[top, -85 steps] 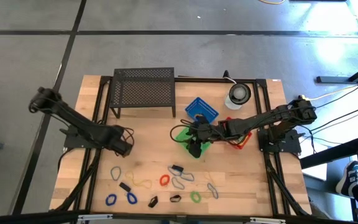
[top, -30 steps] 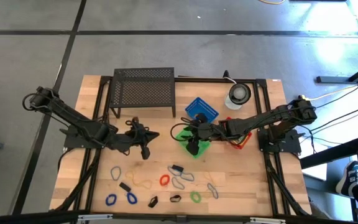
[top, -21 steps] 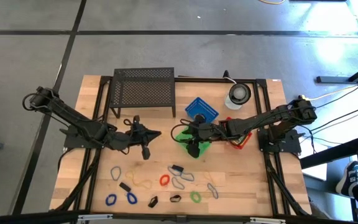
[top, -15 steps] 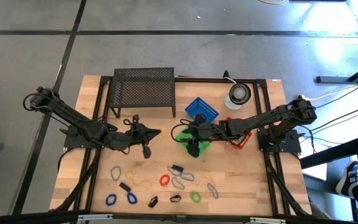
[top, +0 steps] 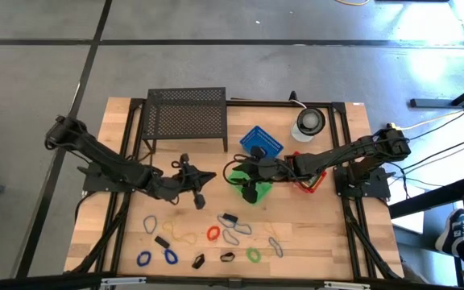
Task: Pick & Place Office Desk Supplies
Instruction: Put the yellow rubber band into the green basket, then put the blue rubber band into the green basket
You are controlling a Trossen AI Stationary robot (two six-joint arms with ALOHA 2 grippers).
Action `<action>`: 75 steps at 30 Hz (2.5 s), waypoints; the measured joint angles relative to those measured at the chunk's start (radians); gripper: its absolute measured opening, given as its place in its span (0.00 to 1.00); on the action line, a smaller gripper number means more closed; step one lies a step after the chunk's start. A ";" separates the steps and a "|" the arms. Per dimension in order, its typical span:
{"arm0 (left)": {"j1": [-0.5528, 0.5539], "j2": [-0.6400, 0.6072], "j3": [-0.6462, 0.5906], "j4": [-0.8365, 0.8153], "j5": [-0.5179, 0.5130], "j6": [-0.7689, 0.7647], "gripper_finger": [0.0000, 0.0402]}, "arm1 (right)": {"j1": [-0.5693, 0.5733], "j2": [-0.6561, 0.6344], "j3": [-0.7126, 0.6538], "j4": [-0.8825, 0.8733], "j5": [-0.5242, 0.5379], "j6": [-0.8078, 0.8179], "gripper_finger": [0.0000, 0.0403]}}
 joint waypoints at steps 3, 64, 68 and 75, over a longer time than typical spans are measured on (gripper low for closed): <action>0.020 0.041 0.000 0.063 0.004 0.023 0.00 | 0.000 -0.022 0.000 -0.014 0.000 -0.001 0.45; 0.243 0.455 0.105 0.476 0.361 0.143 0.41 | 0.130 -0.156 0.000 -0.266 0.392 -0.033 0.45; 0.242 0.409 0.105 0.364 0.364 0.063 0.46 | 0.130 -0.156 0.000 -0.266 0.381 -0.033 0.45; 0.213 0.233 0.105 0.112 0.621 0.039 0.50 | 0.130 -0.156 0.000 -0.266 0.381 -0.033 0.45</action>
